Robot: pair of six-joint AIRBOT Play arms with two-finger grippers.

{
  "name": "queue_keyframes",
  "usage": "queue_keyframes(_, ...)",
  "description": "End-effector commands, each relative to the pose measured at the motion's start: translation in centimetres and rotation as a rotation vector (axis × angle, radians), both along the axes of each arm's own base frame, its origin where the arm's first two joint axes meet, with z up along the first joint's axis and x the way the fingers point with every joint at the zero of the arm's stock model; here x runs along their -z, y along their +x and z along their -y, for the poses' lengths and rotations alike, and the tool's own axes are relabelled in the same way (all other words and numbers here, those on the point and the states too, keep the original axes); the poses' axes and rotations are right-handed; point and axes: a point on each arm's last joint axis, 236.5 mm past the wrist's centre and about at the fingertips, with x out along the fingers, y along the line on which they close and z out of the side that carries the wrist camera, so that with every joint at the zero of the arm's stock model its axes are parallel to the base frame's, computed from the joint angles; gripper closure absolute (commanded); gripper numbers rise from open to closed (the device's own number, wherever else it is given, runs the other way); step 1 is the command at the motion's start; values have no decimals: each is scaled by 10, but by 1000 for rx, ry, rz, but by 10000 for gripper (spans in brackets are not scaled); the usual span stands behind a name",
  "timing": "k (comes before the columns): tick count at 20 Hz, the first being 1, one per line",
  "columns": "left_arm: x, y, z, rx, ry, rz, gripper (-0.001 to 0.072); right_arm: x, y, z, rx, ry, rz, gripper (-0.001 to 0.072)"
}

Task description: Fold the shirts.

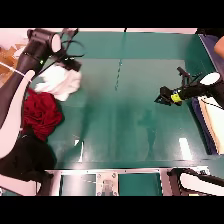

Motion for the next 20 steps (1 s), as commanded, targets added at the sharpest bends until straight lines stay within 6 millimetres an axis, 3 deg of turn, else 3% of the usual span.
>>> queue_keyframes(1,-45,-57,116,226,-178,15,681,-21,1,15,19,1,30,700)
queue_keyframes(4,-26,-112,196,370,-307,-106,681,-30,1,21,35,-3,51,700)
queue_keyframes(7,28,-156,247,435,-384,-284,676,-30,-1,19,28,1,44,700)
queue_keyframes(8,44,-166,254,448,-388,-334,462,-30,-3,19,25,2,39,700)
queue_keyframes(9,52,-171,254,446,-387,-368,102,-30,-3,19,24,3,36,698)
queue_keyframes(10,53,-172,248,443,-370,-380,25,-30,-3,19,24,3,37,634)
queue_keyframes(11,49,-169,236,444,-341,-390,24,-30,-3,19,26,3,36,483)
queue_keyframes(12,41,-161,218,432,-297,-391,24,-30,-3,19,28,4,37,390)
queue_keyframes(14,22,-131,169,368,-195,-352,24,-28,2,21,38,0,46,301)
queue_keyframes(15,13,-113,146,311,-182,-318,24,-25,6,22,48,1,48,220)
queue_keyframes(18,8,-76,77,150,-195,-302,24,-5,20,19,83,40,24,194)
queue_keyframes(20,27,-58,38,51,-205,-316,24,15,28,8,85,103,-11,196)
